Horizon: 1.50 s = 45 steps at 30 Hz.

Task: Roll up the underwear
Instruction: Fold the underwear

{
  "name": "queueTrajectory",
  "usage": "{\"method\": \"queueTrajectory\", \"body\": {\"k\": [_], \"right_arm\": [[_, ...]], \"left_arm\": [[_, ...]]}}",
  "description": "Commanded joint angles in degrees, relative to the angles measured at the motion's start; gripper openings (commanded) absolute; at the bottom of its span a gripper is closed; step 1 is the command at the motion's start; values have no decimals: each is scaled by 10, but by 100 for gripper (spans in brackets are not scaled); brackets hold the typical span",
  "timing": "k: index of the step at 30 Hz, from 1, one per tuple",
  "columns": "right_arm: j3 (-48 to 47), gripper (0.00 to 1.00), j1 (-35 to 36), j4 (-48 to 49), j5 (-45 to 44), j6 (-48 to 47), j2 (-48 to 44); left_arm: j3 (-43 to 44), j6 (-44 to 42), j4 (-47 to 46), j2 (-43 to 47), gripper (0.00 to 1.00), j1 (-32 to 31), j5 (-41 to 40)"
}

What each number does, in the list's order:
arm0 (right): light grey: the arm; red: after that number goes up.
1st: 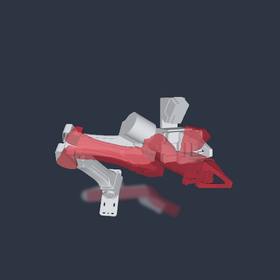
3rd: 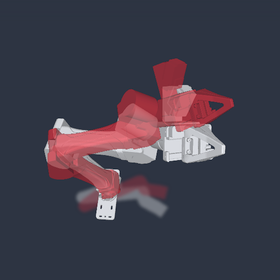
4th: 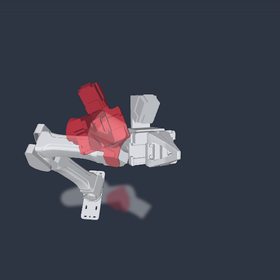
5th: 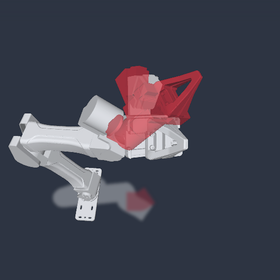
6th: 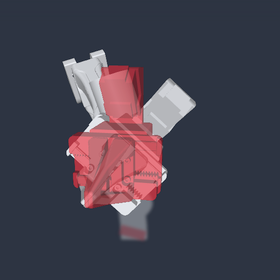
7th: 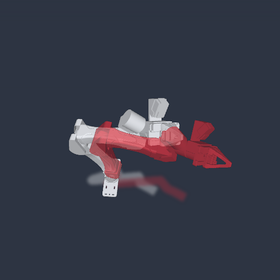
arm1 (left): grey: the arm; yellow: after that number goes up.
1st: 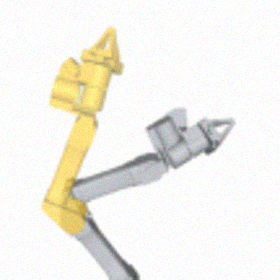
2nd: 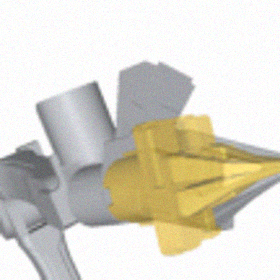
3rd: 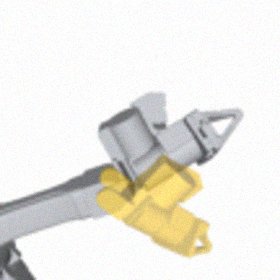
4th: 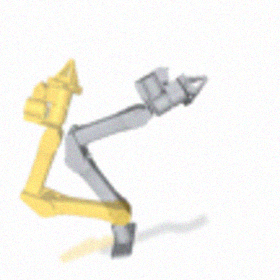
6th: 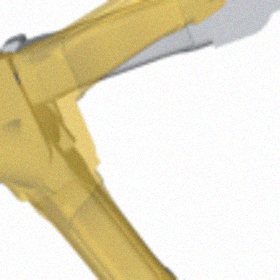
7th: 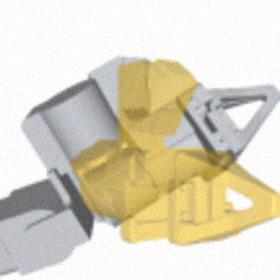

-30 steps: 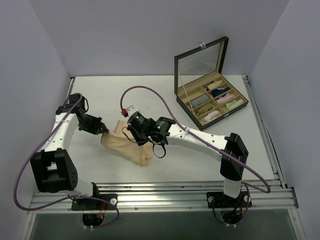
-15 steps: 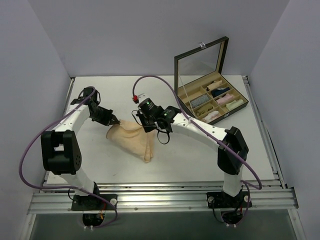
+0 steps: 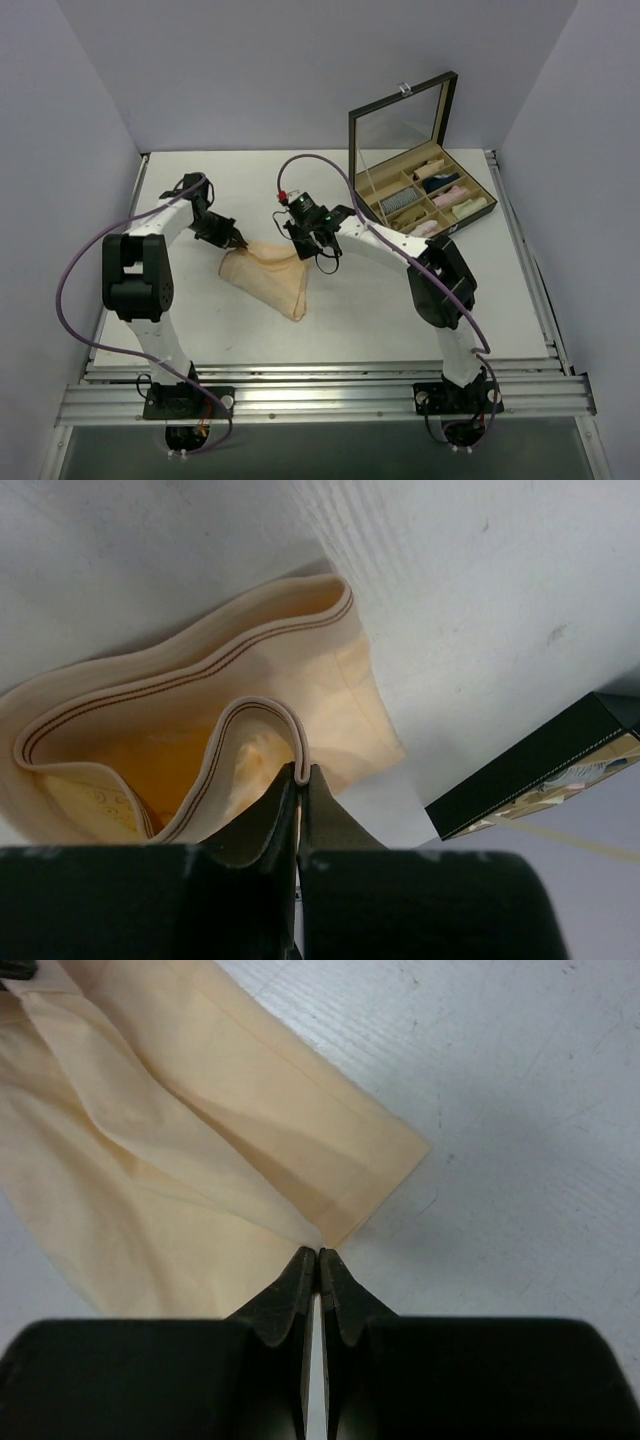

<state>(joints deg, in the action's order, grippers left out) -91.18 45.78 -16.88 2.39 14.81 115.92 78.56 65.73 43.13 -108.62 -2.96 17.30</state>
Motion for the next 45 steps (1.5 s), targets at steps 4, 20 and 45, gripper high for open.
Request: {"method": "queueTrajectory", "body": {"k": [4, 20, 45], "right_arm": [[-37, 0, -30, -3, 20, -6, 44], [-71, 32, -67, -2, 46, -42, 59], [-55, 24, -85, 39, 112, -7, 123]], "left_arm": [[40, -13, 6, -37, 19, -6, -14], [159, -206, 183, 14, 62, -14, -116], [-2, -272, 178, 28, 34, -15, -168]]}}
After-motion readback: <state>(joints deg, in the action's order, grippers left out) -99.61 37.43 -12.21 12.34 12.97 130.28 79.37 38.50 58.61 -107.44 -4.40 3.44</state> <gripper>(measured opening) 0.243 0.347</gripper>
